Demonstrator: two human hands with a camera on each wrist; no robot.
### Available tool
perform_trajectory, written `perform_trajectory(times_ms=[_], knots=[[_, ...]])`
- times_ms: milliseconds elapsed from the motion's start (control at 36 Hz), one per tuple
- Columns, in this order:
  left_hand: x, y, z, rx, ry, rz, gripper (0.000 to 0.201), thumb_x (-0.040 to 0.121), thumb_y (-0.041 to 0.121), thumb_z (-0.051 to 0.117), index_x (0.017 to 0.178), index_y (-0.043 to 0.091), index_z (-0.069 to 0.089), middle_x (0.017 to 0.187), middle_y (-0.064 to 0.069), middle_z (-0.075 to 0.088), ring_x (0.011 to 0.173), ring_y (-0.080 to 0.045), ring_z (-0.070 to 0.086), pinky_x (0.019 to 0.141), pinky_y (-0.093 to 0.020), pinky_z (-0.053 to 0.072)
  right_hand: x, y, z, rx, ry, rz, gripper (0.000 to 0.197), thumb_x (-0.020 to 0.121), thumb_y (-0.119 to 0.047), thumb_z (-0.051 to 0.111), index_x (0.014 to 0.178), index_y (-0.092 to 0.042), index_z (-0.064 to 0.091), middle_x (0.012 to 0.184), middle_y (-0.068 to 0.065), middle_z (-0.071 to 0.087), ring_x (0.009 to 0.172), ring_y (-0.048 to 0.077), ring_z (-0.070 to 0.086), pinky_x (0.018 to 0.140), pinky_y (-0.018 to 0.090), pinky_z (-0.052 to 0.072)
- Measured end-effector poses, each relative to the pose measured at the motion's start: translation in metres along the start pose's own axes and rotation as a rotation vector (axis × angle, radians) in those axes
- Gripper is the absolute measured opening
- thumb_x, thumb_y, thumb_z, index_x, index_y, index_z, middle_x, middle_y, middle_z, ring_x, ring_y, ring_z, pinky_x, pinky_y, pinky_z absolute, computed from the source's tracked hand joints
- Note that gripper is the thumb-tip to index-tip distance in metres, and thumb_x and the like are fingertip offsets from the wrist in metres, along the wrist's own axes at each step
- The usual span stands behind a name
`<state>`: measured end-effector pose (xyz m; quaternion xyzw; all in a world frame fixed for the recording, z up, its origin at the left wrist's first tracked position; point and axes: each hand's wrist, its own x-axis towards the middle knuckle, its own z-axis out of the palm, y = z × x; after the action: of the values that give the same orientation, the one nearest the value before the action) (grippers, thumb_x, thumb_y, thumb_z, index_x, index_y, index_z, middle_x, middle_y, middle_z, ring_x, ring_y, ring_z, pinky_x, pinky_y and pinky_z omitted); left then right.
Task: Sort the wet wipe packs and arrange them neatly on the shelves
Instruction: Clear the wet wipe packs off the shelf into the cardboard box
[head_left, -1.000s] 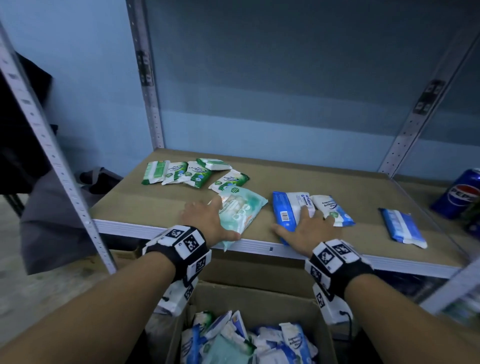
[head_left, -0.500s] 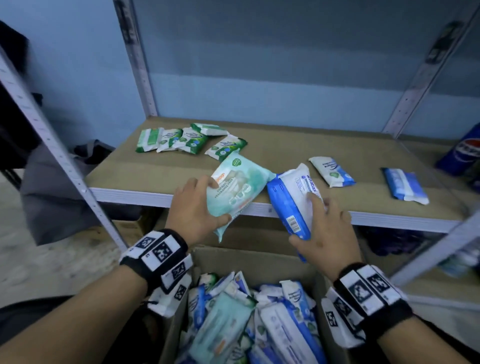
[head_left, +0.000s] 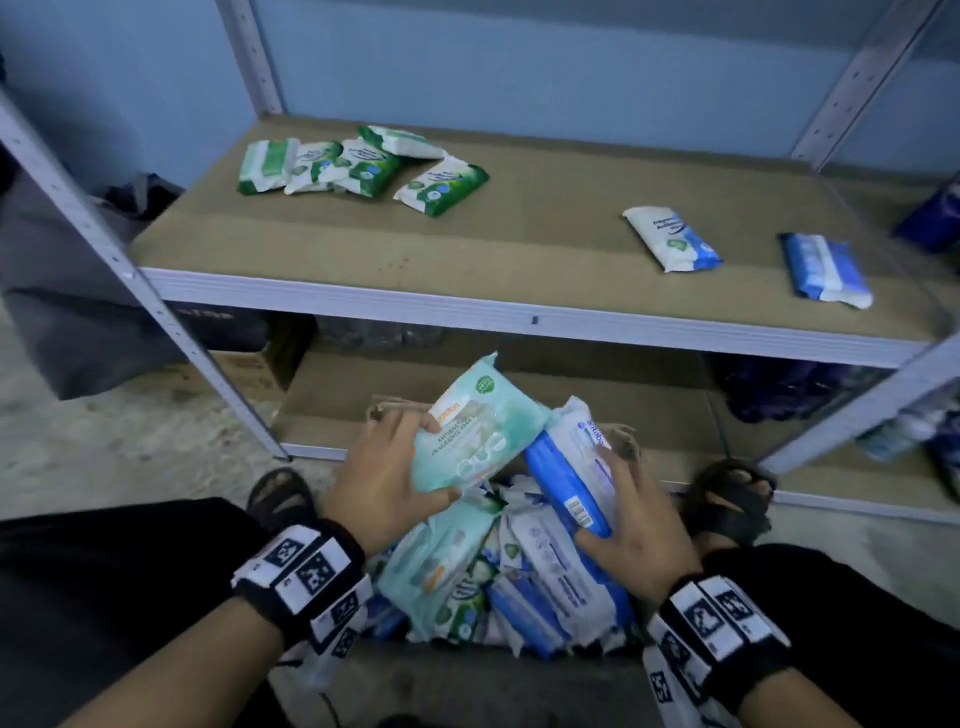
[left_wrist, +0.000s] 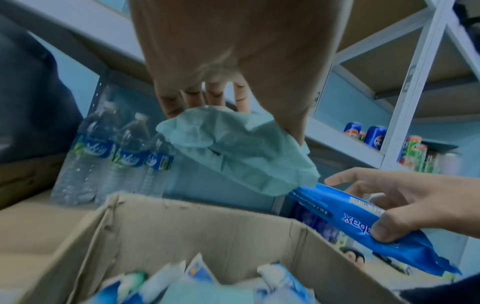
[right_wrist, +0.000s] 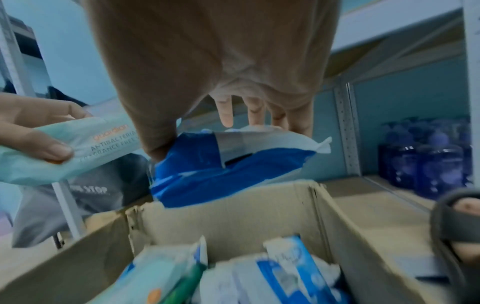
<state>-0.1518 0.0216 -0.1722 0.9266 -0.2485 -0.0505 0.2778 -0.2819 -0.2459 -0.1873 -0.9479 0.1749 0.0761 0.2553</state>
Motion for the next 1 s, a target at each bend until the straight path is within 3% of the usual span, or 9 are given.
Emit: perform_trajectory(times_ms=[83,222,361,528,611,694,833,1000], knots=[[-0.011,-0.013,0.023,0.069,-0.120,-0.120,0.063,0.066,0.055,0.078,0.112,0.039,0.037,0.118,0.008,0.046,0.106,-0.020,0.045,0.086,-0.040,0.046,-0.001,0.011,0.025,-0.062,-0.165,0.052,0.099,0.064,-0.062,0.055,0.148,-0.042,0.008,0.136,-0.004,0.029,0.129,0.026,0.039,0.098,0.044,0.046],[-0.019,-0.037,0.051,0.098,-0.229,-0.263,0.067,0.069,0.059,0.074,0.119,0.032,0.039,0.127,0.000,0.052,0.111,-0.026,0.051,0.088,-0.038,0.046,-0.003,0.018,0.058,-0.157,-0.342,0.030,0.096,0.073,-0.055,0.063,0.152,-0.035,0.013,0.149,0.000,0.023,0.133,0.031,0.036,0.100,0.042,0.045],[-0.016,-0.047,0.071,0.184,-0.357,-0.354,0.077,0.081,0.057,0.066,0.139,0.019,0.031,0.135,-0.008,0.051,0.118,-0.030,0.052,0.093,-0.035,0.045,0.000,0.024,0.078,-0.202,-0.538,-0.044,0.101,0.073,-0.072,0.064,0.154,-0.031,0.019,0.153,-0.002,0.026,0.139,0.026,0.031,0.110,0.041,0.036],[-0.008,-0.053,0.090,0.285,-0.533,-0.432,0.062,0.092,0.043,0.056,0.139,0.011,0.034,0.139,-0.014,0.049,0.123,-0.031,0.052,0.097,-0.035,0.044,0.017,0.026,0.086,-0.268,-0.589,0.011,0.091,0.088,-0.054,0.062,0.156,-0.038,0.003,0.163,0.002,0.013,0.145,0.027,0.026,0.116,0.039,0.030],[-0.004,-0.053,0.096,0.286,-0.531,-0.425,0.065,0.095,0.035,0.054,0.151,0.019,0.024,0.150,-0.014,0.037,0.128,-0.034,0.047,0.101,-0.039,0.043,0.023,0.024,0.087,-0.309,-0.679,0.052,0.091,0.092,-0.053,0.058,0.155,-0.039,-0.006,0.165,0.006,0.003,0.149,0.028,0.018,0.119,0.039,0.023],[0.002,-0.057,0.102,0.302,-0.552,-0.407,0.065,0.099,0.031,0.049,0.154,0.024,0.017,0.156,-0.015,0.026,0.132,-0.038,0.041,0.102,-0.042,0.043,0.030,0.025,0.093,-0.314,-0.719,0.055,0.089,0.093,-0.054,0.055,0.155,-0.039,-0.008,0.165,0.007,0.002,0.150,0.026,0.016,0.119,0.038,0.021],[0.014,-0.079,0.112,0.280,-0.641,-0.423,0.067,0.102,0.034,0.039,0.157,0.021,0.003,0.159,-0.016,0.022,0.131,-0.039,0.043,0.100,-0.042,0.043,0.039,0.025,0.103,-0.364,-0.736,0.068,0.086,0.095,-0.051,0.052,0.155,-0.039,-0.008,0.165,0.007,0.004,0.146,0.030,0.026,0.115,0.042,0.031],[0.029,-0.093,0.120,0.260,-0.678,-0.500,0.062,0.105,0.034,0.033,0.157,0.020,0.002,0.161,-0.017,0.016,0.129,-0.038,0.047,0.102,-0.040,0.042,0.044,0.025,0.119,-0.391,-0.718,0.097,0.081,0.097,-0.046,0.051,0.154,-0.041,-0.007,0.163,0.007,0.008,0.138,0.036,0.036,0.108,0.045,0.040]])
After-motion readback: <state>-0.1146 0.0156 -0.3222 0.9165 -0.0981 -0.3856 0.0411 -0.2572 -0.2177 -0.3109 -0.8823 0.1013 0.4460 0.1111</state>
